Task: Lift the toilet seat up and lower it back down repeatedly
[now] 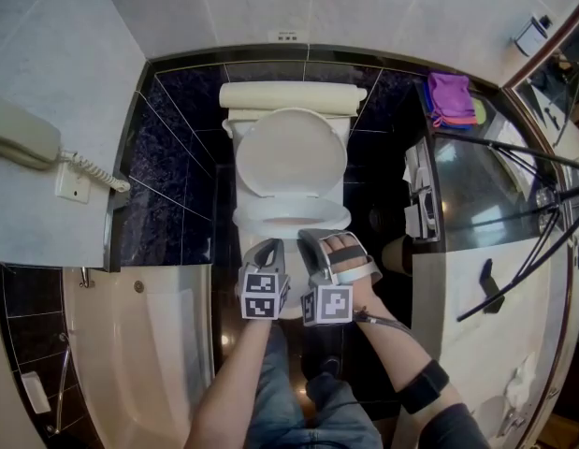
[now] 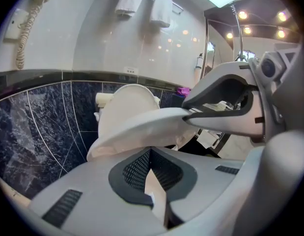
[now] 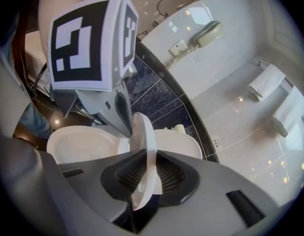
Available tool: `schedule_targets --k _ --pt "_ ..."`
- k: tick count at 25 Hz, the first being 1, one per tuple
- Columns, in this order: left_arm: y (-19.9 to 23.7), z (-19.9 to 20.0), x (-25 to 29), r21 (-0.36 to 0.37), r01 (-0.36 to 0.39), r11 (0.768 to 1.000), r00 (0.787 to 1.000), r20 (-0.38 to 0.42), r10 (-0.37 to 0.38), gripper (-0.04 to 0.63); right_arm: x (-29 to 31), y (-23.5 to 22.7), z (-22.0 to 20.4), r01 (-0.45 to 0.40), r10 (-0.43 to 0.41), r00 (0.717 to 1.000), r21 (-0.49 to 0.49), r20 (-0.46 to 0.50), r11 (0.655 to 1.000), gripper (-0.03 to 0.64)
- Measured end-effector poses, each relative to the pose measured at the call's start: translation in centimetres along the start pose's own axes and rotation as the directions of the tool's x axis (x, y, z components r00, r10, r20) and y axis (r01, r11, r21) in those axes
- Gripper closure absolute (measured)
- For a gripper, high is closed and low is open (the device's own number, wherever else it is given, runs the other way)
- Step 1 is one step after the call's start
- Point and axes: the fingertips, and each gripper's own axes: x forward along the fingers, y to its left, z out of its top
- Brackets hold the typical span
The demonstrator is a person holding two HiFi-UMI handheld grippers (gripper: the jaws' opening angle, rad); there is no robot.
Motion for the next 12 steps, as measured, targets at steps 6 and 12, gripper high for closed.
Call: schedule_targets --k 6,12 --pt "-0.9 -5.0 -1.7 -0.023 -0.034 0.999 0.999 -0.011 0.034 0.604 -2.3 6.3 0.0 -0.067 0.067 0.998 0.001 0.002 0.998 0.515" --pt "-1.7 -7.9 -2.5 -0.027 -0.032 0.999 0.999 -0.014 0.032 0.604 -3.0 9.8 -0.2 -0.094 0.094 0.996 0.012 0.003 0.995 0.511"
